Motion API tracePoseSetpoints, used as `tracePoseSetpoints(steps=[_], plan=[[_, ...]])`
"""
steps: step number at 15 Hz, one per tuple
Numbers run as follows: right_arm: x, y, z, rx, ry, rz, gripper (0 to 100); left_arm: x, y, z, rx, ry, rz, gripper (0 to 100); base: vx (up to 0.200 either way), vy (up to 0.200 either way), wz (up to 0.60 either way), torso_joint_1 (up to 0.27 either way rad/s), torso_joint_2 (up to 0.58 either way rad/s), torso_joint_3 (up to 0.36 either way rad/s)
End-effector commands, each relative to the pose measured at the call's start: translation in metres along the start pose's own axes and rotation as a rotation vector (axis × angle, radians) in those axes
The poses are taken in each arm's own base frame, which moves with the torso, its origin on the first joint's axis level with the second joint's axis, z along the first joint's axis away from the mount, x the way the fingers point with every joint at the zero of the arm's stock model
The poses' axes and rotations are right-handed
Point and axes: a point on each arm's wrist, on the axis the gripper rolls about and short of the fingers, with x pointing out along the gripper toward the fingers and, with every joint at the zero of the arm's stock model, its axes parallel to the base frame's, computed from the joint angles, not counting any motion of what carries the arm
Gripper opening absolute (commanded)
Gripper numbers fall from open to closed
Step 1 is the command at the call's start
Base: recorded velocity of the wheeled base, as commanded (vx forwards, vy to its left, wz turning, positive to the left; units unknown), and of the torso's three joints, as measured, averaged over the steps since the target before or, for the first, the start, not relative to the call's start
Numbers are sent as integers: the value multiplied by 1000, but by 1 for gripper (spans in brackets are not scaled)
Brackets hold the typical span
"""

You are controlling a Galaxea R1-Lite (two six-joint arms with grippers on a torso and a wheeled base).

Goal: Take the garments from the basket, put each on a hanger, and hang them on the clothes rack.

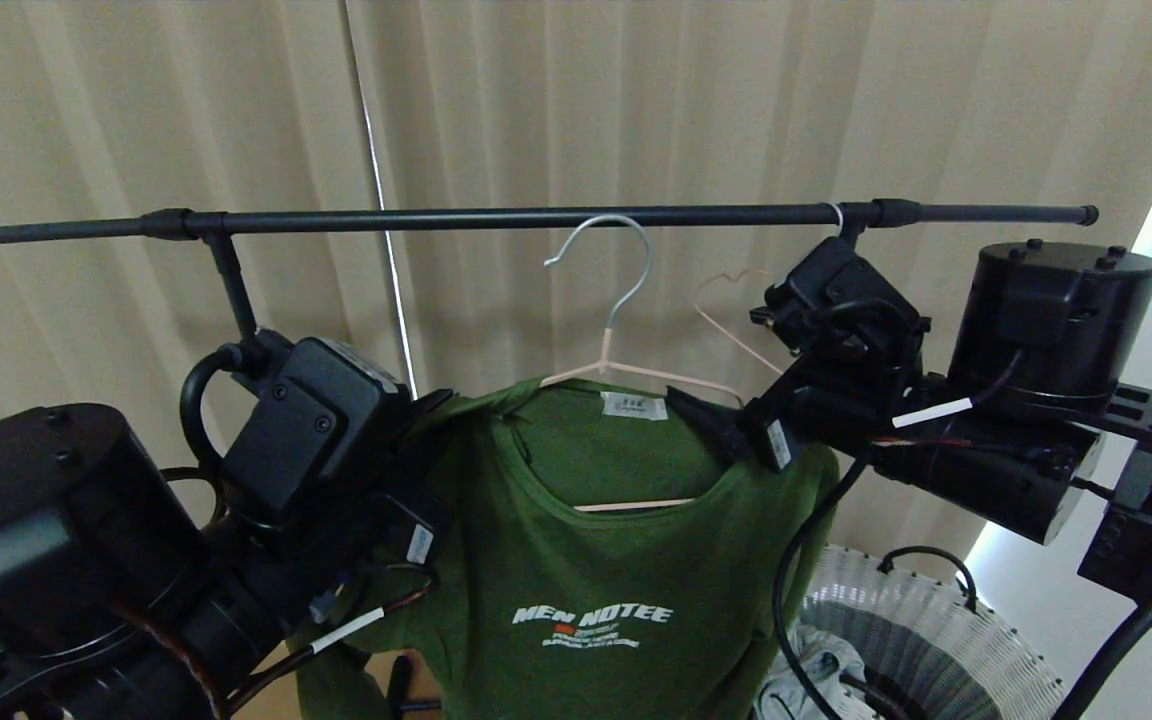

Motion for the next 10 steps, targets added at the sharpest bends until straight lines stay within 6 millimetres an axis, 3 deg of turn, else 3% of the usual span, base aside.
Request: tracePoseSetpoints(steps=[1, 2, 3, 10], plan=[[0, 0, -1, 0, 1, 1, 100, -4, -2, 2, -2, -13, -16, 0, 0, 0, 0, 0, 0, 0], [0, 0, -1, 0, 3, 1, 100, -6, -3, 3, -3, -17, -21, 0, 0, 0, 0, 0, 0, 0], [0, 0, -1, 0, 3, 1, 0, -7, -2, 4, -4, -23, -20, 0, 0, 0, 0, 0, 0, 0], [-2, 0, -1, 2, 1, 1, 0, -7, -2, 5, -8, -33, -13, 0, 0, 0, 0, 0, 0, 0]])
